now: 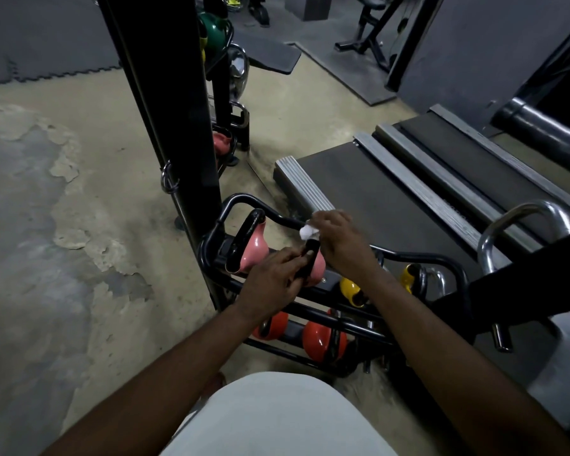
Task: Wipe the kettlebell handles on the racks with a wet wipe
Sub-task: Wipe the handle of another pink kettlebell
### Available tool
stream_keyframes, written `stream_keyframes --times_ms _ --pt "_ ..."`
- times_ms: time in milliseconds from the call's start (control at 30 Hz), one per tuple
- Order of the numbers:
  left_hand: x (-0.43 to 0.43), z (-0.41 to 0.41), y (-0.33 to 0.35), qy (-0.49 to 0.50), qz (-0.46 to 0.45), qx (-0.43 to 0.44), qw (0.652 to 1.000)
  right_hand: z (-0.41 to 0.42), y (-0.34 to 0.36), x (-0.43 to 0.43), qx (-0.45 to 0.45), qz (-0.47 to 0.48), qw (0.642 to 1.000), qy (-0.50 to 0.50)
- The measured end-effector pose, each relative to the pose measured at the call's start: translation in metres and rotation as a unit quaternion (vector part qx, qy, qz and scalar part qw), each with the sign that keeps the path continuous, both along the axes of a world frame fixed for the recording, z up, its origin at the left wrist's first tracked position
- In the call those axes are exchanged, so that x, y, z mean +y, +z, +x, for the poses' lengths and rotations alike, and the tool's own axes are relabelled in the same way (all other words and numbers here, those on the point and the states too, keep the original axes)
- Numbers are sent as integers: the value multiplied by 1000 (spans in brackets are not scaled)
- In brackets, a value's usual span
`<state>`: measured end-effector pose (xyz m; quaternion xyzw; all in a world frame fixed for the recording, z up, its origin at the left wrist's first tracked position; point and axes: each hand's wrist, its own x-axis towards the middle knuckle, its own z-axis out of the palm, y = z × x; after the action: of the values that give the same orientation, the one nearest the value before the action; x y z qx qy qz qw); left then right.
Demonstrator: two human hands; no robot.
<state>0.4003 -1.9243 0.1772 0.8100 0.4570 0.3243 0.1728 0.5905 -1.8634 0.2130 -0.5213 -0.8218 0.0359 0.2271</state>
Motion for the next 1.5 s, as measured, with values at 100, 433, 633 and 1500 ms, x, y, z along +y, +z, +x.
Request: stream_keyframes --times_ms 100,433,633,1500 --pt "-1 1 -1 10 8 0 1000 1 15 2 -47 -6 998 45" --pt "-4 3 -1 30 15 1 999 8 31 41 -109 -136 983 55" --pt "-4 1 -2 26 13 8 1000 7 36 42 -140 -179 970 86" --pt "1 0 5 -5 -47 -69 996 9 -18 4 218 -228 924 -215"
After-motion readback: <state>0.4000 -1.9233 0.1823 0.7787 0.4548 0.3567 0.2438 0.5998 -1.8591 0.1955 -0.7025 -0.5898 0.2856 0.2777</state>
